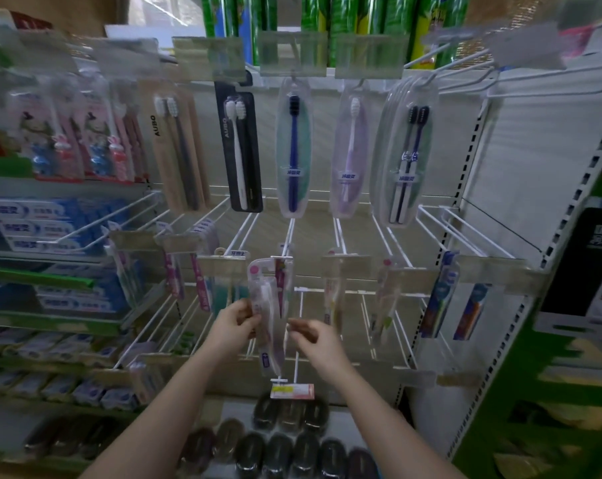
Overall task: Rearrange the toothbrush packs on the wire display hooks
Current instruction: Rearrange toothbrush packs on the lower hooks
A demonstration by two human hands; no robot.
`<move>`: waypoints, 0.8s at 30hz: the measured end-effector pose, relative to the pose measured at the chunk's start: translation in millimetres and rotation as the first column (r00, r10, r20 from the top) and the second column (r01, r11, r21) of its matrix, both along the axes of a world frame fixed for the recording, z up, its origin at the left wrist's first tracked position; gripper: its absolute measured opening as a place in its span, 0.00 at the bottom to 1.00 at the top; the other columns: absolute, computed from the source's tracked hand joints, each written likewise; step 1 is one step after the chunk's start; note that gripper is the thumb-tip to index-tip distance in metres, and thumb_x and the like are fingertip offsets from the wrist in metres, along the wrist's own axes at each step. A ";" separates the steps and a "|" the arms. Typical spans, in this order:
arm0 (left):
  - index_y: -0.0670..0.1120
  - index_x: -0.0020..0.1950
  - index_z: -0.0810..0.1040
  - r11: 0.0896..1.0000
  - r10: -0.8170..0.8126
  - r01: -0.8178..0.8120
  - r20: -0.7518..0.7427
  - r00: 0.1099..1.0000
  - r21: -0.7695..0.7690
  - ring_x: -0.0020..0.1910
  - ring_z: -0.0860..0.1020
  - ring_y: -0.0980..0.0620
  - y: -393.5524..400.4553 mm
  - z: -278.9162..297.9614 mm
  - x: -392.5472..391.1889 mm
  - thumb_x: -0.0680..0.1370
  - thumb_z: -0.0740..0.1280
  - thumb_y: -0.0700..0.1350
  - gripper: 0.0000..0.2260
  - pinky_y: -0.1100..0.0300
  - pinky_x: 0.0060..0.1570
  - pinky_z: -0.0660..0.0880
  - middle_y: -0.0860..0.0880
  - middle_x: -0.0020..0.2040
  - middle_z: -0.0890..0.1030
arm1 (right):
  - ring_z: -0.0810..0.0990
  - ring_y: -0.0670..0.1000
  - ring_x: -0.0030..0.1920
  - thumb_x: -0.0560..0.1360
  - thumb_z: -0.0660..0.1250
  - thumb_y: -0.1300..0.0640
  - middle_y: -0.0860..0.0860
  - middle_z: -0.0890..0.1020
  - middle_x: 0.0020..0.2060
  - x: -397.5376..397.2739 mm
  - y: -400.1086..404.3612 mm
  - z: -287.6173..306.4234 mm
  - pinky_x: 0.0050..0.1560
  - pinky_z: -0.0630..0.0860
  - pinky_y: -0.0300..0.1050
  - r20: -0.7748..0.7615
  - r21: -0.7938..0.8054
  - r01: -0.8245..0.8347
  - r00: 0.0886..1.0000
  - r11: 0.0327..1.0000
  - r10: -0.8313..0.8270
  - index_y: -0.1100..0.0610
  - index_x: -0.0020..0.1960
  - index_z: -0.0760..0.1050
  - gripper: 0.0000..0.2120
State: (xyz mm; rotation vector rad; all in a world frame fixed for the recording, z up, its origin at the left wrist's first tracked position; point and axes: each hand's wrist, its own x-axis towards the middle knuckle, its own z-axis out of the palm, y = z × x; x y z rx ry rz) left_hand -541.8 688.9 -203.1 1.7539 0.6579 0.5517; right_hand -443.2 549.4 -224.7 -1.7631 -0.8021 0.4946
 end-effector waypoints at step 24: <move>0.50 0.46 0.77 0.990 -0.064 0.067 -0.033 0.997 0.124 0.50 0.81 0.51 -4.4 6.5 -7.8 0.77 0.65 0.36 0.08 0.56 0.51 0.79 0.49 0.46 0.81 | 0.79 0.40 0.49 0.75 0.68 0.59 0.41 0.80 0.46 -12.5 17.6 20.1 0.46 0.74 0.31 0.036 0.095 -0.028 0.999 0.995 0.024 0.49 0.53 0.74 0.09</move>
